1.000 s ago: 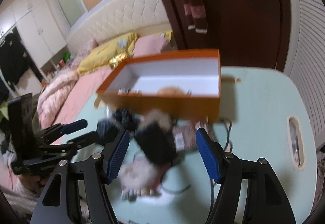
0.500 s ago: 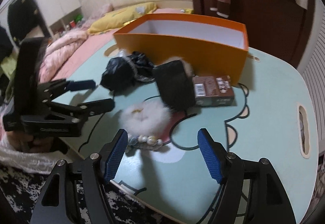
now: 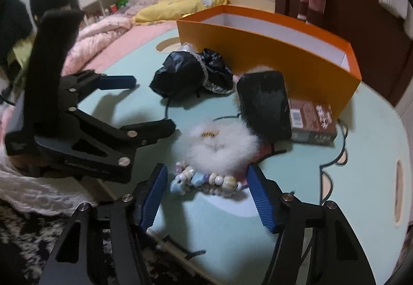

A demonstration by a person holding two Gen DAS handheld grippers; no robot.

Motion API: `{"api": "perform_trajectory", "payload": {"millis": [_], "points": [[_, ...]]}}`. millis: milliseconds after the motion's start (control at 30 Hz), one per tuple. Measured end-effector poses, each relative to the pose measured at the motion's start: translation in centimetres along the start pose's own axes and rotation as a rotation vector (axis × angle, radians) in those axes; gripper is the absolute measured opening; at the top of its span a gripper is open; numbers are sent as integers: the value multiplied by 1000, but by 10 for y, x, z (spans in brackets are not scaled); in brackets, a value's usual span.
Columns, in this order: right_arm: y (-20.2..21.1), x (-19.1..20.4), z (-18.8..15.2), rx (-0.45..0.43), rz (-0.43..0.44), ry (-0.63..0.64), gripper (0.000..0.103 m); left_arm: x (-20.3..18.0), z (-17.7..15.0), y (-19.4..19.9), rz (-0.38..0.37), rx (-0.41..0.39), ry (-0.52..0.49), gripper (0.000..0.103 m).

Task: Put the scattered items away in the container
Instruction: 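Grasp the black cloth bag with the left tool while the right tool grasps the beaded bracelet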

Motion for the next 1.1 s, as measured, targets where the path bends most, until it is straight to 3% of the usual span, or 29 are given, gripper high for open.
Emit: {"api": "perform_trajectory", "payload": {"millis": [133,267,367,533,567,667,767,867,1100], "points": [[-3,0,2,-20,-13,29,46,2,-1,2,2,5,3,103],[2,-5,-1,-37,-13,15,21,2,0,10,-32,-4,22,103],[7,-10,-5,-51,-9,-7,21,2,6,14,-28,-26,16,103],[13,-19,-6,-76,-10,-49,21,-1,26,24,-84,-64,43,102],[15,-21,-5,-84,-7,-61,21,-2,32,25,-80,-76,43,99],[19,-24,-4,-102,9,-91,21,-6,44,19,-65,-71,35,75],[23,-27,-4,-114,16,-111,21,-11,48,5,-63,-36,29,67],[26,-30,-3,-118,11,-126,21,-13,46,-2,-70,-10,42,33],[34,-38,1,-141,26,-171,21,-7,40,14,-133,-8,72,30]]}}
Point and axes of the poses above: each gripper's, at about its wrist camera, not at the fingertips, and y roughly against the way its jaws point, x to its left, z to its top, the point moved 9 cm from there along -y, roughly the way its jaws point, and after that the axes turned 14 degrees about z, right-handed, at the moved point
